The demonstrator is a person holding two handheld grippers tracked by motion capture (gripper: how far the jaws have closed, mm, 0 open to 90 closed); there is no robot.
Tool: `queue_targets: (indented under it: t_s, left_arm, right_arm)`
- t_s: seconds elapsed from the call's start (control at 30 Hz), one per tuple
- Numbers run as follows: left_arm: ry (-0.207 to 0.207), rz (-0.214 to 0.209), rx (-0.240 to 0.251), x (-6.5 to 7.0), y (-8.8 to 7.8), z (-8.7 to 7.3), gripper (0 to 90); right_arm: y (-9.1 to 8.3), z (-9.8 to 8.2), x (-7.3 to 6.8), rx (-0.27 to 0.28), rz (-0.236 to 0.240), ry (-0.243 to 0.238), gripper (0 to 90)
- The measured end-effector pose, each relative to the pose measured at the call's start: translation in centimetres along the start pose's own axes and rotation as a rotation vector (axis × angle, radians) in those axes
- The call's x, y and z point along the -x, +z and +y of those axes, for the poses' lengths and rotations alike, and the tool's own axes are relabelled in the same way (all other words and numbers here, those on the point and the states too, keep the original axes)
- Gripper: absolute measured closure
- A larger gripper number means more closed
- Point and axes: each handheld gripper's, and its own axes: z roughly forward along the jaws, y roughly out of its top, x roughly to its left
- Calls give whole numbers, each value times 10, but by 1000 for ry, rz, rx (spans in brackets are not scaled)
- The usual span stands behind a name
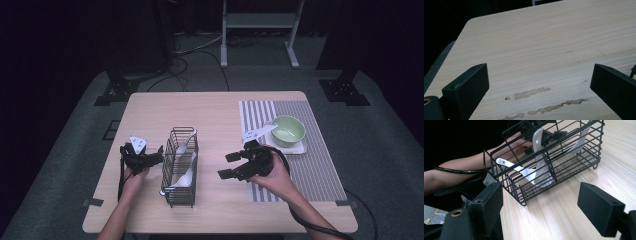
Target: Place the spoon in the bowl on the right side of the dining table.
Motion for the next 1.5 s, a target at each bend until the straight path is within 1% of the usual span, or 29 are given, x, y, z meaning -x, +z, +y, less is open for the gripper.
queue_targets:
  t_s: [0.43, 0.73, 1.03, 1.17, 1.37, 1.5]
  left_arm:
    - [-1, -2, -1, 0, 0, 0, 9]
    - [-6, -4, -1, -1, 0, 0, 10]
    - [-3, -3, -1, -1, 0, 0, 9]
    - [-2, -4, 1, -1, 0, 0, 10]
    - [-1, -5, 0, 0, 0, 0, 10]
    - [-1, -5, 0, 0, 0, 0, 10]
  right_arm:
    - [8, 10, -4, -35, 1, -21, 194]
    - [15, 17, -7, -48, 16, -28, 194]
    - [19, 22, -7, -55, 24, -25, 193]
    - [21, 25, -6, -50, 36, -10, 193]
    - [27, 30, -7, -65, 38, -19, 193]
    - [30, 33, -8, -70, 41, -17, 193]
